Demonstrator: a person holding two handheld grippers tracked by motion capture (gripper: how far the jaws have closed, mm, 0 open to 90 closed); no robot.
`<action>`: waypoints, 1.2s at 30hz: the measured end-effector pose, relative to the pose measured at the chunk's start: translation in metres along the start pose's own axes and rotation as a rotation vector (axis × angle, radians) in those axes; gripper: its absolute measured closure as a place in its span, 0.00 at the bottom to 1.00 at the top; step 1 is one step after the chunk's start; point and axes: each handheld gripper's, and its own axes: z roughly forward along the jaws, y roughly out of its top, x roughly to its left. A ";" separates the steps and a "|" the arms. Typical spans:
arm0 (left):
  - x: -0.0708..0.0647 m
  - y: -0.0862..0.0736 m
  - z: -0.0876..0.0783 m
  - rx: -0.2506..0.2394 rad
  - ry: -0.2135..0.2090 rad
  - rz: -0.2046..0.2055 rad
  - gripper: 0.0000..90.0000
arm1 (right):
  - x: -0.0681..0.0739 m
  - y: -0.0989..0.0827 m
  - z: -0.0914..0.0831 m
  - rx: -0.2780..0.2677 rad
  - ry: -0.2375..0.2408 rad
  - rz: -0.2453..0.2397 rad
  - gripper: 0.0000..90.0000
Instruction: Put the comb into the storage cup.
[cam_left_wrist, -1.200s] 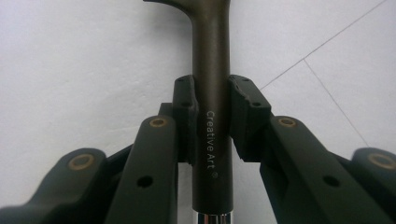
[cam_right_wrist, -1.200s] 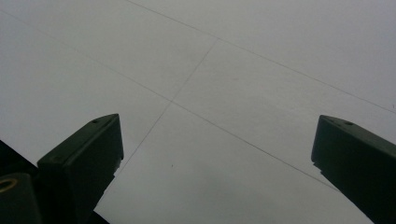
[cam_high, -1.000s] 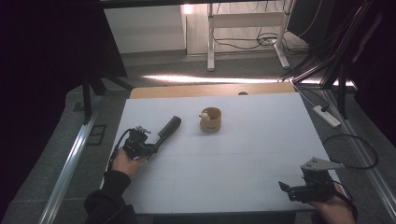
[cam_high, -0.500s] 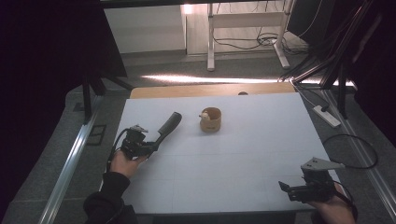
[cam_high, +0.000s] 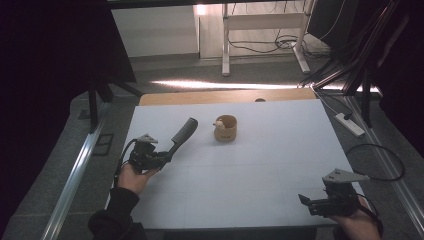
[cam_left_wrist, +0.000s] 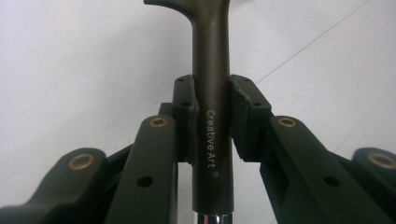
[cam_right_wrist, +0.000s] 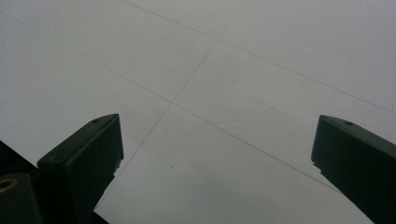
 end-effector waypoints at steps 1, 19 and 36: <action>-0.002 0.000 -0.001 -0.004 -0.003 0.003 0.80 | 0.000 0.000 0.000 0.000 0.000 0.000 0.03; -0.023 -0.005 -0.011 -0.046 -0.030 0.043 0.80 | 0.000 0.000 0.000 -0.006 0.007 0.002 0.02; -0.041 -0.012 -0.021 -0.084 -0.051 0.062 0.80 | 0.000 0.000 -0.002 -0.024 0.034 -0.006 0.01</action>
